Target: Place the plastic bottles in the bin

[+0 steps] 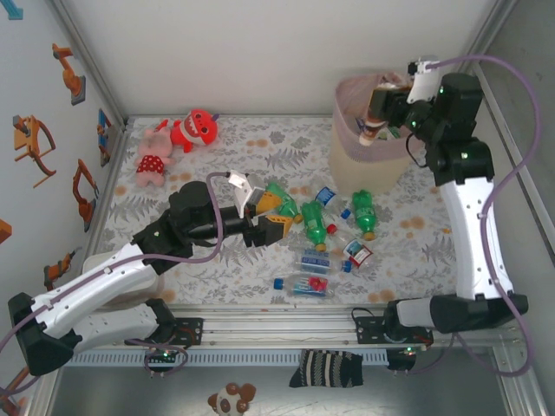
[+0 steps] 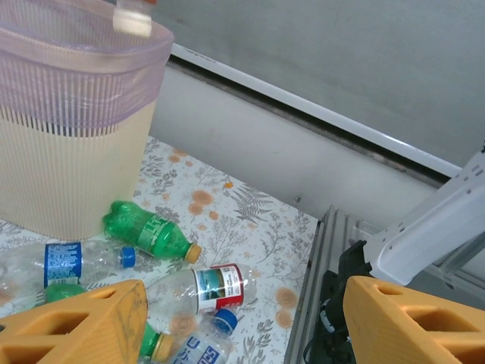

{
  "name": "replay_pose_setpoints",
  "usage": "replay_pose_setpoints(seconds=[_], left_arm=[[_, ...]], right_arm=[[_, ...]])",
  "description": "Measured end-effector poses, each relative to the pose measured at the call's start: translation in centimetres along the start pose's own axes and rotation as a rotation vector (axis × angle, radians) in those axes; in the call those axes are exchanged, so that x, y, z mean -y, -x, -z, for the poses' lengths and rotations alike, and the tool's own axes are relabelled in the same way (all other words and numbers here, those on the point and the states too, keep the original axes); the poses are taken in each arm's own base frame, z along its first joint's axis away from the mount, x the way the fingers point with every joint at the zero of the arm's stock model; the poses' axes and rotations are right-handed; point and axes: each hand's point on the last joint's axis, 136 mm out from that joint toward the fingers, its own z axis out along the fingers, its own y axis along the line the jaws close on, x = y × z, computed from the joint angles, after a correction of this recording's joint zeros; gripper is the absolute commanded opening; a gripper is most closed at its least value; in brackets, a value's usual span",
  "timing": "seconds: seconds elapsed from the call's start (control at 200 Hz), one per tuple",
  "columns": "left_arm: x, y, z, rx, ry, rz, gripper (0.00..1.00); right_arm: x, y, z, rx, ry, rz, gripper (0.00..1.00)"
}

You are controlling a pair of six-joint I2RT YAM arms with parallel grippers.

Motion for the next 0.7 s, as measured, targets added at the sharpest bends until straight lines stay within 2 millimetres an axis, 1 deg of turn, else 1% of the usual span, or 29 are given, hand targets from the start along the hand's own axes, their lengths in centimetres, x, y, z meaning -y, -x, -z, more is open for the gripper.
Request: replay_pose_setpoints(seconds=[0.065,0.13,0.205,0.27,0.335,0.406,0.496,0.586,0.701], left_arm=[[-0.3,-0.1,0.0,-0.005,0.010,0.002,0.68],[-0.5,-0.2,-0.1,-0.006,0.018,0.003,0.68],[-0.6,-0.1,0.0,-0.005,0.023,0.002,0.68],[-0.8,-0.1,0.0,-0.005,0.028,0.002,0.69],[-0.9,-0.2,-0.1,-0.008,0.031,0.001,0.68],[-1.2,-0.4,-0.2,-0.012,0.037,0.003,0.68],[-1.5,-0.7,-0.5,-0.023,0.041,0.005,0.68],[-1.7,-0.8,-0.6,-0.029,0.044,0.008,0.68],[-1.6,-1.0,-0.6,-0.038,0.043,0.011,0.68]], right_arm=[[1.9,0.8,-1.0,0.002,-0.048,0.011,0.55],[3.6,1.1,-2.0,-0.008,-0.087,0.018,0.54],[5.6,0.7,-3.2,-0.034,-0.127,0.018,0.54],[7.1,-0.2,-4.4,-0.070,-0.151,0.015,0.54],[8.3,-1.5,-5.8,-0.109,-0.164,0.011,0.54],[9.4,-3.6,-7.3,-0.173,-0.170,0.000,0.54],[10.3,-6.5,-9.1,-0.256,-0.171,-0.016,0.54],[11.0,-8.9,-10.2,-0.318,-0.169,-0.025,0.54],[11.4,-11.6,-11.0,-0.388,-0.166,-0.044,0.54]])
